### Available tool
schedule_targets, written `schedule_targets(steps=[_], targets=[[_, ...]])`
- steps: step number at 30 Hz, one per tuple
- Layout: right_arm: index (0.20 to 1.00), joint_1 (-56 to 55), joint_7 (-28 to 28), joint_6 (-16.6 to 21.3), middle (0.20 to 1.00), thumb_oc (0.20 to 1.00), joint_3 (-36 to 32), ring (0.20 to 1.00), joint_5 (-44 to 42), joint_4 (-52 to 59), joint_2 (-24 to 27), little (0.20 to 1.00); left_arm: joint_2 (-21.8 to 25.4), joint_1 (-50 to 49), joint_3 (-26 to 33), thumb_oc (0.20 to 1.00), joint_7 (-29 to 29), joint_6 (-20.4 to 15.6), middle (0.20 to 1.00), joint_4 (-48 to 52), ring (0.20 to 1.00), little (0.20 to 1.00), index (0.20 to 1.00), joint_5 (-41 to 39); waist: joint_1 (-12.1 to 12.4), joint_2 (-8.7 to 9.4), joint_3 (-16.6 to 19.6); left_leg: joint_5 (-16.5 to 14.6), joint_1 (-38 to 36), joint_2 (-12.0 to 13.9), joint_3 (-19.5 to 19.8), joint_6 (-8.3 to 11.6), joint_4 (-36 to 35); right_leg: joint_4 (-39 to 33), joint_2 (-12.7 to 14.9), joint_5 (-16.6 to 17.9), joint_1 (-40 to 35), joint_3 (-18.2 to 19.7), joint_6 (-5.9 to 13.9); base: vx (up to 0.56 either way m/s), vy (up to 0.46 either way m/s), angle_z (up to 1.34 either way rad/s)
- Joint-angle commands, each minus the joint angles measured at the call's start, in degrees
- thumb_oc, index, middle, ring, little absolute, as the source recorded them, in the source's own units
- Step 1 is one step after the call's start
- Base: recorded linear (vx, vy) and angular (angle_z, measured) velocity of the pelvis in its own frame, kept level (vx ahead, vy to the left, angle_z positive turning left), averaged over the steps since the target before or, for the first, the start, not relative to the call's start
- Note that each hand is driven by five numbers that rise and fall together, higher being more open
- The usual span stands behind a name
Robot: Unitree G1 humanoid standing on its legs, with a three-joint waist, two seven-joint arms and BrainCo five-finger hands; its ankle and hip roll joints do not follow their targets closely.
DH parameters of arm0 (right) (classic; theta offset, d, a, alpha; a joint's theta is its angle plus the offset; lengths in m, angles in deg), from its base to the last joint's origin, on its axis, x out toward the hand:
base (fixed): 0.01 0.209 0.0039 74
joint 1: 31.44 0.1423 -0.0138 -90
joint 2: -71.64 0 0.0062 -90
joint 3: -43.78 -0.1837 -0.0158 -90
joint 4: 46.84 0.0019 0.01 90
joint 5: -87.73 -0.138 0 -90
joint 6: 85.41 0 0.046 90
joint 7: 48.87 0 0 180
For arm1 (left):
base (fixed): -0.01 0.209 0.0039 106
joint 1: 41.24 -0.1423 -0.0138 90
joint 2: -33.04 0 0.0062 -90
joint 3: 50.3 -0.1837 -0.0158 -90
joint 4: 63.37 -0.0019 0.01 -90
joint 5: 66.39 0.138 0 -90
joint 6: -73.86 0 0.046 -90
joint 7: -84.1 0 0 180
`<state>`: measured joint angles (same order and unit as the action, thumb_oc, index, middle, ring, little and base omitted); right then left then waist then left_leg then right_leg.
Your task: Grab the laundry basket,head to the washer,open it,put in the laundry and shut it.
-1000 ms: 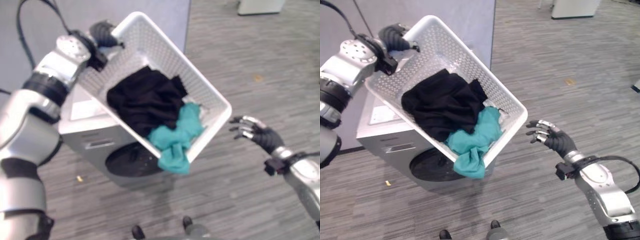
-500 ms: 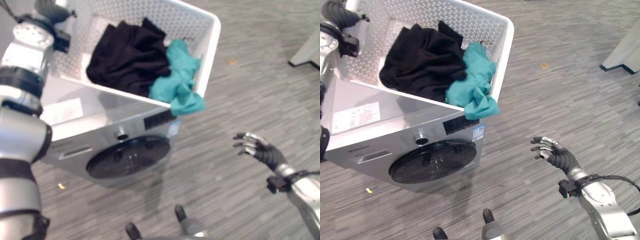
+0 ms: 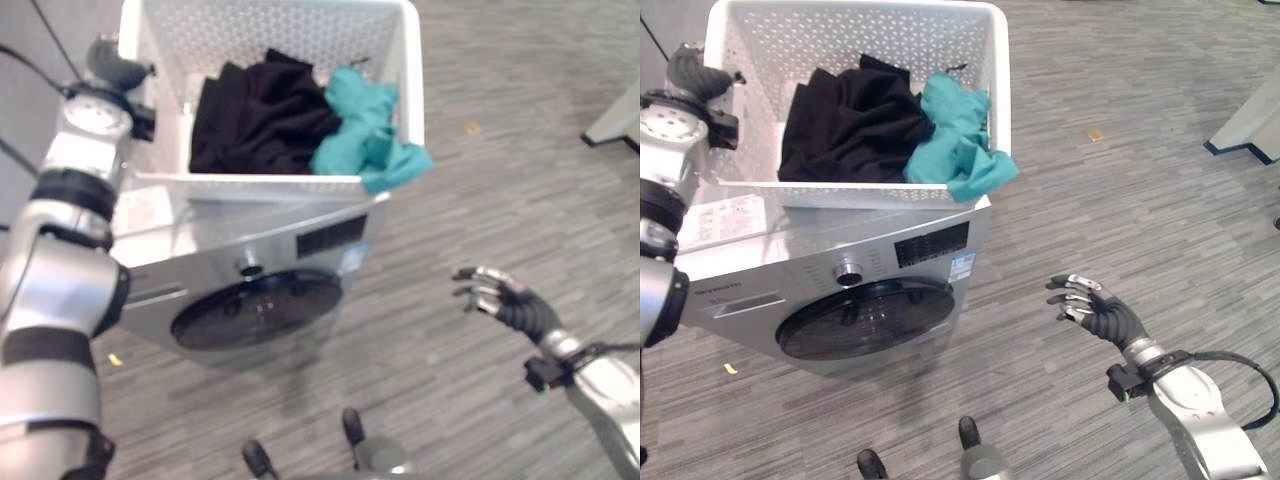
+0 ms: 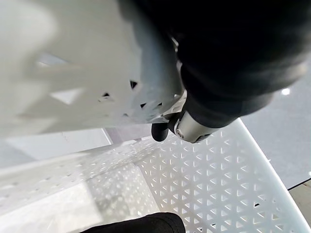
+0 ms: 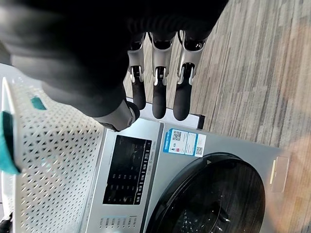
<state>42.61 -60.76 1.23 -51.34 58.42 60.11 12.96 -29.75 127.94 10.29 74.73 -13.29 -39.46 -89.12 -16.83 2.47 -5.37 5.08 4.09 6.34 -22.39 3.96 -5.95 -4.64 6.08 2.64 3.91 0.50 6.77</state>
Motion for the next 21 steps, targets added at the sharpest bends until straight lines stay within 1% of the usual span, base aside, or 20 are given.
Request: schedule_targets(steps=[1,2,4,5,6,7,15,21], targets=[[0.200,1.76,0.58,3.76,0.200,0.200,-2.91,0.200,-0.80,1.40,1.78,0.200,-1.84,5.87,3.01,0.200,-3.18,-3.44,0.200,-4.58,0.200,0.200,0.200,1.17,1.99,-1.51,-1.01,-8.22,-7.74,2.16,3.77,0.54,0.95,0.44,2.45,2.27,1.76,-4.11,3.93,0.00,0.000,0.00],[0.200,1.93,0.60,3.91,0.200,0.200,-2.27,0.200,-0.58,1.93,2.17,0.200,-3.35,5.27,4.06,0.200,-4.17,-3.49,0.200,-4.45,0.200,0.200,0.200,1.51,2.12,-1.38,-1.40,-8.23,-7.55,2.07,4.10,0.46,0.95,0.39,2.43,2.14,1.84,-4.24,3.84,0.00,0.000,0.00],[0.200,2.18,0.88,4.14,0.200,0.200,-1.80,0.200,-0.26,1.86,2.60,0.200,-4.42,5.16,4.71,0.200,-5.25,-3.56,0.200,-4.39,0.200,0.200,0.200,1.34,2.16,-1.32,-1.67,-8.10,-7.29,2.04,4.38,0.49,0.95,0.38,2.47,2.12,1.90,-4.36,3.79,0.00,-0.004,0.04],[0.200,2.25,1.13,4.30,0.200,0.200,-1.63,0.200,-0.12,1.77,2.92,0.200,-4.90,5.27,5.12,0.464,-5.77,-3.64,0.464,-4.18,0.464,0.464,0.464,0.91,2.21,-1.29,-1.82,-8.09,-7.09,2.01,4.60,0.48,0.95,0.36,2.50,2.06,1.97,-4.49,3.72,0.00,-0.009,0.12],[0.200,2.29,1.25,4.39,0.200,0.200,-1.45,0.200,-0.06,1.91,3.07,0.200,-5.08,5.37,5.10,0.702,-5.89,-3.71,0.702,-4.02,0.702,0.702,0.702,0.97,2.30,-1.27,-1.88,-8.11,-7.01,1.95,4.78,0.44,0.95,0.33,2.47,1.95,1.93,-4.47,3.65,0.00,-0.008,0.15],[0.200,2.44,1.42,4.46,0.200,0.200,-1.23,0.200,-0.10,1.95,3.28,0.200,-5.23,5.61,4.89,1.000,-6.05,-3.74,1.000,-3.77,1.000,1.000,1.000,0.94,2.37,-1.30,-1.94,-8.08,-6.95,1.91,4.91,0.43,0.95,0.33,2.46,1.86,1.93,-4.55,3.59,0.00,-0.006,0.11],[0.200,2.28,0.88,4.15,0.200,0.200,-1.01,0.200,0.20,1.75,4.78,0.200,-6.27,7.81,2.89,1.000,-5.37,-3.67,1.000,-3.32,1.000,1.000,1.000,2.22,3.29,-1.86,-1.88,-8.20,-7.06,1.80,6.15,0.31,0.95,0.23,2.47,1.05,0.76,-5.34,3.35,0.01,-0.007,0.05],[0.200,2.74,0.42,3.83,0.200,0.200,-0.98,0.200,0.24,1.49,5.20,0.200,-6.11,8.35,3.01,1.000,-5.83,-3.75,1.000,-3.21,1.000,1.000,1.000,2.24,3.50,-1.88,-1.59,-8.66,-8.14,1.72,5.54,0.18,0.95,0.17,2.38,0.97,0.14,-5.11,3.50,0.00,-0.002,0.01]])
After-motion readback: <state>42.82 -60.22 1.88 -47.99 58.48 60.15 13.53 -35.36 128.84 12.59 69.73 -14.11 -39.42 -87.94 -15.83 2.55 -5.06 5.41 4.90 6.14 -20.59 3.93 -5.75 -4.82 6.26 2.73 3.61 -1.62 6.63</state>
